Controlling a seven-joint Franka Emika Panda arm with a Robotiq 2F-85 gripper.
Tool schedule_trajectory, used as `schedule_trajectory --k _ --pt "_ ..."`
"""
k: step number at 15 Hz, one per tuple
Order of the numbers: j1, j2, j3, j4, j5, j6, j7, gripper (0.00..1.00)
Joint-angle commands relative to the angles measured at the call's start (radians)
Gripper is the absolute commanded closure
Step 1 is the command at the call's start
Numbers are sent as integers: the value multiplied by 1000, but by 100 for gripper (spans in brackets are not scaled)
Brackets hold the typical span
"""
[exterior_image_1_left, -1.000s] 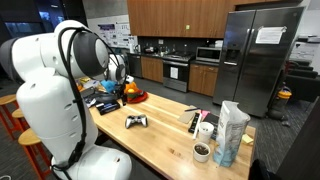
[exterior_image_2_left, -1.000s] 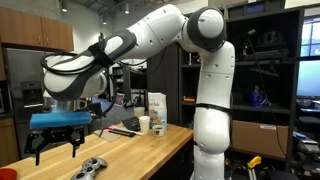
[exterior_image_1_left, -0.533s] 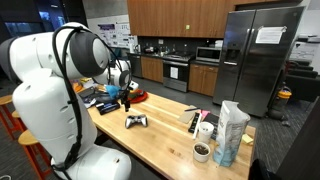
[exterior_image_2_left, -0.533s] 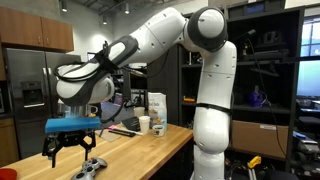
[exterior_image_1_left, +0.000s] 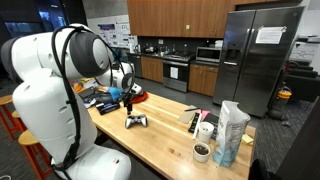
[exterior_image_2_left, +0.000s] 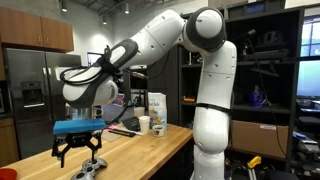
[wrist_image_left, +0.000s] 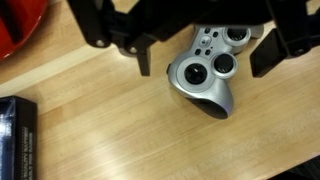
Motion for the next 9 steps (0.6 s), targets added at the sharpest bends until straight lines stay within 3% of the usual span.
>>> schedule_trajectory --k 1,9 --pt "-10 6 -12 -6 21 6 -3 0" --pt "-15 67 -20 11 20 15 4 0"
